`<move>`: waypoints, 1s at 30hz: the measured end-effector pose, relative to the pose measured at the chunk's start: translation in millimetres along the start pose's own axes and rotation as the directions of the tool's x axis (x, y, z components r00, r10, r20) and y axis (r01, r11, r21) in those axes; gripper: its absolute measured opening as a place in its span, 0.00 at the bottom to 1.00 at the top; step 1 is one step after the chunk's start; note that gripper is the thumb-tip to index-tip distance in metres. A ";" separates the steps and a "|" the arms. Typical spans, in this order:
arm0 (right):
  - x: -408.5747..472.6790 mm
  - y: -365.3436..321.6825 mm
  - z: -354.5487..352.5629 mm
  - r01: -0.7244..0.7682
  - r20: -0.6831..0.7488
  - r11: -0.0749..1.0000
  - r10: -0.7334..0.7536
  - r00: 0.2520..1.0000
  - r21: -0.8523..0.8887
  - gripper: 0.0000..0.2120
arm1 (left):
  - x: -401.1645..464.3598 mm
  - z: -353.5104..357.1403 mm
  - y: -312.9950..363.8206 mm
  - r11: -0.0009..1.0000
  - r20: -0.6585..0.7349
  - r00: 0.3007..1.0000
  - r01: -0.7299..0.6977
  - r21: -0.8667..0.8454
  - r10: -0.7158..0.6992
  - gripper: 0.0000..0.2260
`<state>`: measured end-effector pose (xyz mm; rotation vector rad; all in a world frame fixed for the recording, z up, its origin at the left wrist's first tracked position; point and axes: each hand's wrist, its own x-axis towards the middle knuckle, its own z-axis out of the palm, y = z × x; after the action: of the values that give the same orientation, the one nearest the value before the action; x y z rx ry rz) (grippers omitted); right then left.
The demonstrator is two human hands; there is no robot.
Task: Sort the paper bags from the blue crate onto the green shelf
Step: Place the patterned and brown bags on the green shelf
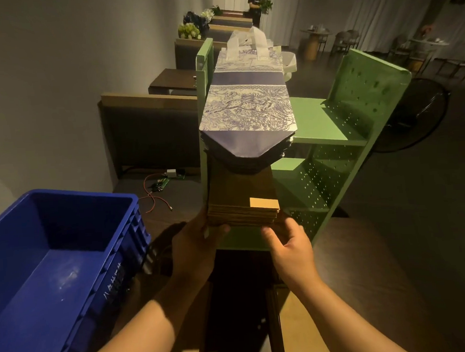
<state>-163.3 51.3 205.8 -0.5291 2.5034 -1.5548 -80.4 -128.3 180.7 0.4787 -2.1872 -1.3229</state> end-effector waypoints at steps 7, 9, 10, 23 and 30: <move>6.5 4.5 6.5 -0.045 -0.049 0.998 0.047 0.998 0.035 0.08 | 5.2 -0.9 -3.3 0.996 0.022 1.000 0.013 0.085 -0.015 0.11; 6.0 2.3 6.6 -0.069 -0.042 0.992 0.074 0.996 0.103 0.08 | 5.4 -2.4 -1.6 0.995 0.019 1.000 0.010 0.097 -0.012 0.11; 5.9 1.7 6.1 -0.076 -0.037 0.989 0.081 0.996 0.130 0.08 | 4.5 -3.6 1.1 0.996 0.017 1.000 0.003 0.092 -0.005 0.11; 7.8 -0.7 5.5 -0.099 -0.031 0.985 0.104 0.994 0.144 0.11 | 0.1 -2.4 -1.0 1.000 -0.020 1.000 0.010 0.028 -0.009 0.12; 7.8 5.9 4.3 -0.028 -0.027 0.982 0.034 0.999 0.188 0.12 | -3.0 4.2 12.3 0.996 -0.060 0.997 0.051 -0.066 -0.055 0.12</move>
<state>-170.6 47.3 199.0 -0.4411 2.3404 -1.7748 -80.9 -118.1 189.3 0.5491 -2.0884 -1.3842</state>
